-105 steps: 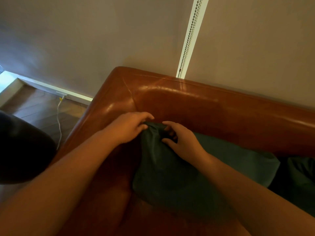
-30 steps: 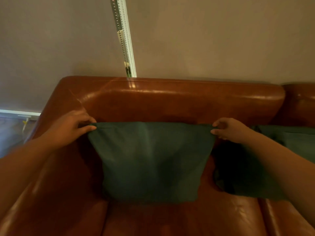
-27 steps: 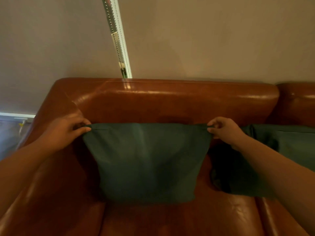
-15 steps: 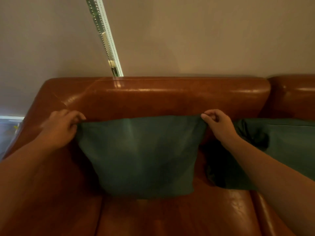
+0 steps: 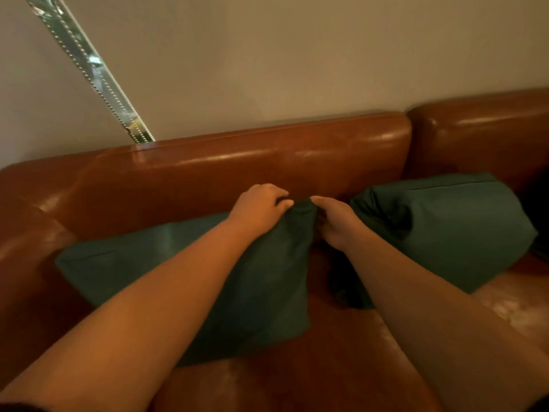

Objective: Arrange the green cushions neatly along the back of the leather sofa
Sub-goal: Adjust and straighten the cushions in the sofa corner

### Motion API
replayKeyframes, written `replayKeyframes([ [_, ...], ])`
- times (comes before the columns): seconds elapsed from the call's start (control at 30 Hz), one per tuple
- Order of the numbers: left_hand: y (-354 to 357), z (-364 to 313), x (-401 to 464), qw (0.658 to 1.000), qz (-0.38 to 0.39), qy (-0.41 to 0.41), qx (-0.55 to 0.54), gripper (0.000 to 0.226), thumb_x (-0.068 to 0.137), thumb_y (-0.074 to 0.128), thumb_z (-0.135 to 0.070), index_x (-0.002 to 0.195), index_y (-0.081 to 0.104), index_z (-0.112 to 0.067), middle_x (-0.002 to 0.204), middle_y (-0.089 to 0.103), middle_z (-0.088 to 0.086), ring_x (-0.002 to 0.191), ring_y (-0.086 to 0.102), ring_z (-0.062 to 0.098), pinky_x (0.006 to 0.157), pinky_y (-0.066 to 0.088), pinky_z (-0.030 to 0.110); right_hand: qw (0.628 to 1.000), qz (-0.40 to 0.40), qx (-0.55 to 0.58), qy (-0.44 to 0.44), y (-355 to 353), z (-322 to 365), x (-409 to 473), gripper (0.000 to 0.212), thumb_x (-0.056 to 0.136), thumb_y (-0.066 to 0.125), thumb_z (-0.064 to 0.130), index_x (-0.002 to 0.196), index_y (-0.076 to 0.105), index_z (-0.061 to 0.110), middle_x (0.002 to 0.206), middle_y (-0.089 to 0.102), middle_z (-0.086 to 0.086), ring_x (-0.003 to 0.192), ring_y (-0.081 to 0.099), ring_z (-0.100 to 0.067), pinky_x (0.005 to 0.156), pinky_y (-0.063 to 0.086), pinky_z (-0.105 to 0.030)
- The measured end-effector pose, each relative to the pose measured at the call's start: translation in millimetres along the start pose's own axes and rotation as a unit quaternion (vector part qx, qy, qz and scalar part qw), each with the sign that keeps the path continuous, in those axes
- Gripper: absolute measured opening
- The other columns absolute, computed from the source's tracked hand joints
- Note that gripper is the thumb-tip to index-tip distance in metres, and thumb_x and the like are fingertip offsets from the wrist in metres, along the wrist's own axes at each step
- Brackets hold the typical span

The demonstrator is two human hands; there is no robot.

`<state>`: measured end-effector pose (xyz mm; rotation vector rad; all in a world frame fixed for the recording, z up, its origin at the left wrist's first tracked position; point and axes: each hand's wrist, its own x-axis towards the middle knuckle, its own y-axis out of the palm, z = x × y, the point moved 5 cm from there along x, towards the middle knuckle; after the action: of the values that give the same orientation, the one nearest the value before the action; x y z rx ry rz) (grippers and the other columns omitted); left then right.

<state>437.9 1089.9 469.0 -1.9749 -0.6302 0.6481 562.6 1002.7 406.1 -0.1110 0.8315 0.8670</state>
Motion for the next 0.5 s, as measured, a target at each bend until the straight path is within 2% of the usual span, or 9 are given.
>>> replayKeyframes([
  [0.07,17.1,-7.9,11.5,0.997,0.056,-0.014,0.044,0.036,0.095,0.048,-0.044,0.123,0.059,-0.025,0.129,0.059,0.000,0.120,0.051,0.024,0.097,0.043,0.042,1.000,0.004,-0.018,-0.012,-0.5,6.9,3.4,0.009,0.093,0.056,0.010,0.101,0.061,0.008,0.108,0.061,-0.014,0.098,0.058,-0.026,0.072,0.050,-0.034],
  [0.1,21.4,-9.4,13.4,0.997,0.055,-0.010,0.059,0.029,0.095,0.048,-0.043,0.116,0.061,-0.028,0.123,0.062,-0.001,0.115,0.054,0.024,0.093,0.044,0.041,0.999,-0.002,-0.030,-0.023,-1.4,11.1,4.9,0.005,0.092,0.057,0.007,0.094,0.059,0.011,0.102,0.059,-0.011,0.096,0.057,-0.025,0.073,0.049,-0.033],
  [0.2,19.2,-9.9,12.8,0.999,-0.024,0.011,0.048,0.013,0.097,0.045,-0.031,0.096,0.058,-0.028,0.105,0.065,-0.003,0.101,0.058,0.022,0.084,0.042,0.039,0.995,-0.030,-0.076,-0.059,-5.1,18.0,11.5,0.016,0.090,0.059,0.002,0.088,0.055,0.017,0.097,0.058,-0.009,0.095,0.057,-0.026,0.079,0.049,-0.036],
  [0.3,11.8,-4.3,9.4,0.997,-0.078,0.019,-0.016,0.012,0.096,0.047,-0.027,0.092,0.057,-0.025,0.100,0.064,-0.003,0.095,0.059,0.022,0.083,0.045,0.042,0.994,-0.047,-0.046,-0.092,-8.5,9.3,14.0,0.012,0.093,0.056,0.008,0.098,0.056,0.019,0.102,0.060,-0.009,0.096,0.060,-0.025,0.086,0.052,-0.038],
  [0.4,6.0,9.5,6.1,0.993,-0.091,0.004,-0.072,0.009,0.094,0.051,-0.026,0.090,0.059,-0.024,0.098,0.063,-0.004,0.094,0.058,0.020,0.083,0.047,0.042,0.994,-0.059,0.027,-0.082,-29.5,-29.8,8.5,0.015,0.098,0.048,0.010,0.110,0.055,0.014,0.087,0.059,-0.004,0.080,0.057,-0.015,0.074,0.049,-0.028],
  [0.5,2.9,2.9,5.8,0.988,-0.132,0.018,-0.076,0.004,0.091,0.055,-0.023,0.089,0.059,-0.024,0.099,0.060,-0.003,0.096,0.056,0.019,0.087,0.044,0.038,0.994,-0.079,-0.081,0.007,-71.2,-107.9,11.2,0.017,0.094,0.050,0.002,0.096,0.060,0.015,0.079,0.058,-0.004,0.065,0.054,-0.010,0.058,0.044,-0.019],
])
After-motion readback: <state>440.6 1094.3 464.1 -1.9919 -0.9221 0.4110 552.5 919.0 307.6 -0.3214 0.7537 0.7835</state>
